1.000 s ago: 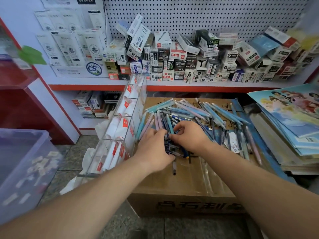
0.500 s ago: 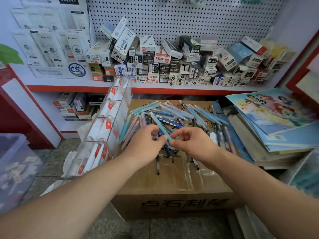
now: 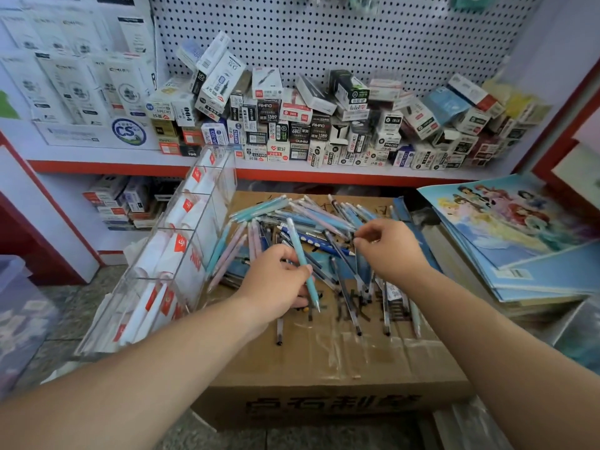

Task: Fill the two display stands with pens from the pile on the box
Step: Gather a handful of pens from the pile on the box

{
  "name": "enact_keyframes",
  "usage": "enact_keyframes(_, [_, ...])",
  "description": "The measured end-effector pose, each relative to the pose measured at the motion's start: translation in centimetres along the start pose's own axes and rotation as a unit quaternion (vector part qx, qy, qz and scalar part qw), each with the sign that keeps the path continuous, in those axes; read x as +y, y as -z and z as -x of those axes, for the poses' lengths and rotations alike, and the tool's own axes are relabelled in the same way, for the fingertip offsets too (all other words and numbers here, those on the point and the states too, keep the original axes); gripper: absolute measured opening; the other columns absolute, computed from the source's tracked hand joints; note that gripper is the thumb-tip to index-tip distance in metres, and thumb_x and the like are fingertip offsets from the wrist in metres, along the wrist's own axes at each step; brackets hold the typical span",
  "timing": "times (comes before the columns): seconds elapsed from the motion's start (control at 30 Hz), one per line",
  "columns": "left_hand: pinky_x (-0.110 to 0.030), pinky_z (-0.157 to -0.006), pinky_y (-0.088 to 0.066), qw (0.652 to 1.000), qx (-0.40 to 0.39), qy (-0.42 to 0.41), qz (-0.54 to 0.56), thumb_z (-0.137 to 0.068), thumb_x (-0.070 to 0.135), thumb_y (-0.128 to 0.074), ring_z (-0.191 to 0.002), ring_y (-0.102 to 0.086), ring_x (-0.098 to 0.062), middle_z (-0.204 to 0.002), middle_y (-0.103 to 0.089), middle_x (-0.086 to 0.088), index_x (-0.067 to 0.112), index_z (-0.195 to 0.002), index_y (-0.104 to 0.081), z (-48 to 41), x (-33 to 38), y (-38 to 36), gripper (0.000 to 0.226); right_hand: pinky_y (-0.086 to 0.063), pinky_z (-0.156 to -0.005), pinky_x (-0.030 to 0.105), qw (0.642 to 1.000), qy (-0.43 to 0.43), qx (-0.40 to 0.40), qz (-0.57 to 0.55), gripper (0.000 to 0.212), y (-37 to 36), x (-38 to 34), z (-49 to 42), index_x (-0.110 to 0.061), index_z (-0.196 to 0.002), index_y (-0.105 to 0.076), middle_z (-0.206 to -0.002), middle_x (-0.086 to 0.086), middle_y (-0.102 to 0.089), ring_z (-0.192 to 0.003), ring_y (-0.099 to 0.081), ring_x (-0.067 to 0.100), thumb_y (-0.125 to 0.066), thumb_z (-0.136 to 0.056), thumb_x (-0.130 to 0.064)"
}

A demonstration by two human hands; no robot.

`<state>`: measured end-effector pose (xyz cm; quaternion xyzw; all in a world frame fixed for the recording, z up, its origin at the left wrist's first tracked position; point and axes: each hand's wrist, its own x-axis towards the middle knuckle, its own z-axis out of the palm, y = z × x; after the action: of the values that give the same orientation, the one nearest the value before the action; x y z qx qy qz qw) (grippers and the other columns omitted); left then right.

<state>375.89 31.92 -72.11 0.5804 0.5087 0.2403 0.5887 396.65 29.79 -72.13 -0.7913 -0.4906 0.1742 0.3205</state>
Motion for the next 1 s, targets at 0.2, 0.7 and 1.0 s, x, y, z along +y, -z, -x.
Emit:
enact_keyframes(0.2, [-0.039, -0.073, -0.065, 1.000, 0.016, -0.009, 0.014, -0.102, 0.014, -0.061, -0.086, -0.076, -0.024, -0.100, -0.072, -0.011, 0.015, -0.105, -0.057, -0.8, -0.7, 0.3, 0.005, -0.058, -0.073, 0.034, 0.984, 0.060, -0.019, 0.165, 0.030, -3.4, -1.1, -5.6, -0.019, -0.115, -0.071, -0.111, 0.003, -0.065, -0.085, -0.065, 0.020, -0.071, -0.093, -0.040])
enact_keyframes(0.7, [-0.043, -0.076, -0.065, 1.000, 0.009, 0.003, 0.026, -0.101, 0.011, -0.061, -0.094, -0.074, -0.025, -0.104, -0.072, -0.011, 0.017, -0.105, -0.054, -1.9, -1.4, -0.1, 0.010, -0.058, -0.068, 0.034, 0.979, 0.019, -0.058, 0.195, 0.011, -4.7, -1.6, -5.7, -0.014, -0.094, -0.069, -0.086, 0.004, -0.070, -0.077, -0.067, 0.021, -0.069, -0.095, -0.025])
enact_keyframes(1.0, [-0.038, -0.081, -0.064, 0.995, 0.035, 0.003, 0.098, -0.099, 0.009, -0.064, -0.096, -0.074, -0.022, -0.108, -0.073, -0.009, 0.016, -0.110, -0.055, -1.9, -1.4, 0.1, 0.016, -0.050, -0.056, 0.019, 0.978, 0.019, -0.179, -0.101, 0.005, -2.1, -2.4, 1.3, -0.019, -0.095, -0.076, -0.081, 0.002, -0.072, -0.065, -0.062, 0.008, -0.076, -0.091, -0.023])
